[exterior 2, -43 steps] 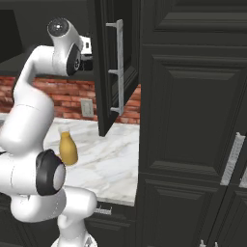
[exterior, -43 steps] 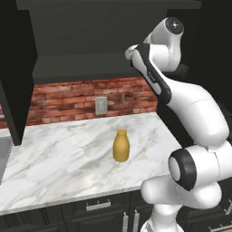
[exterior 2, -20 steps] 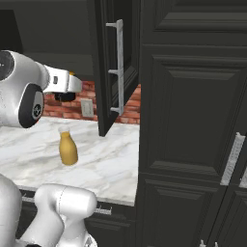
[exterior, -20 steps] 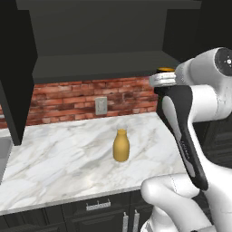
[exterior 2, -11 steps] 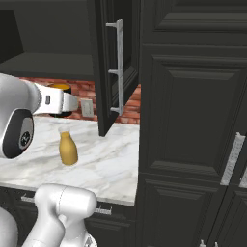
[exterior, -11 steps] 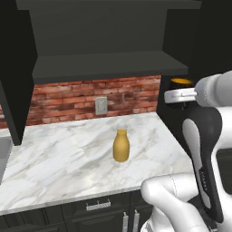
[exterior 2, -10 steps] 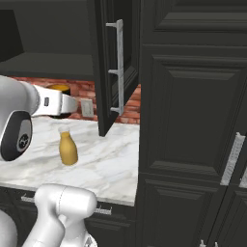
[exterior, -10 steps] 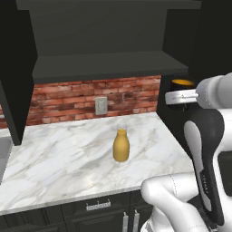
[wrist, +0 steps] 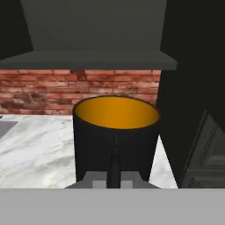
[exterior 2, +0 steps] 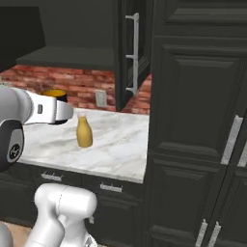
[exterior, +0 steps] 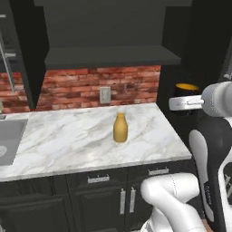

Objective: There is a tray on the dining counter. Grab the cup, mug, and pitcher and place them on the tray. The pitcher may be placed next to the tray if it cannot fit the tray.

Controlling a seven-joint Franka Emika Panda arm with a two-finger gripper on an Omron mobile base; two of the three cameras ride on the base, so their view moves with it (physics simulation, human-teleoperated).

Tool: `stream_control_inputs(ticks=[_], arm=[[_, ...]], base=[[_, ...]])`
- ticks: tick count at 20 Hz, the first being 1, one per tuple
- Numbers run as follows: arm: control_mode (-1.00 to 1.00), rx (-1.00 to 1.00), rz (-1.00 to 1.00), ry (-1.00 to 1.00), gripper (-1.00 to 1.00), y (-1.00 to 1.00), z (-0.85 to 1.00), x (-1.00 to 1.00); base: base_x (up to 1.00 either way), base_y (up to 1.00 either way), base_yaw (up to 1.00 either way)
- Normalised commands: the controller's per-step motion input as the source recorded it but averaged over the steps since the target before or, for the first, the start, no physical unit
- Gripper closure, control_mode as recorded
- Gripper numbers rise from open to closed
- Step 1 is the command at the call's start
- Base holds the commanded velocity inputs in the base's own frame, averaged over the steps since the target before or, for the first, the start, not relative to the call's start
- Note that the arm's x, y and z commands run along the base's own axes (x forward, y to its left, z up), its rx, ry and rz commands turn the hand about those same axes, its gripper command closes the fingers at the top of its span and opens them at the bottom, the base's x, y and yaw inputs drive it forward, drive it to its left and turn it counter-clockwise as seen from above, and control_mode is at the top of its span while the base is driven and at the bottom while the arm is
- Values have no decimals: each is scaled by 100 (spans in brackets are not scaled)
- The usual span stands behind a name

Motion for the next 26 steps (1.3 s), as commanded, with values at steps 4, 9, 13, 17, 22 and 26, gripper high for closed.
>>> stream_control_inputs(ticks=[4,9,13,17,22,26], arm=[[100,0,0,0,100,0,0,0],[100,0,0,0,100,0,0,0],[100,0,0,0,100,0,0,0],[100,0,0,0,100,0,0,0],[100,0,0,0,100,0,0,0],[100,0,0,0,100,0,0,0]], base=[[-89,30,77],[-28,35,95],[-1,19,92],[0,2,89],[7,0,89],[18,0,87]])
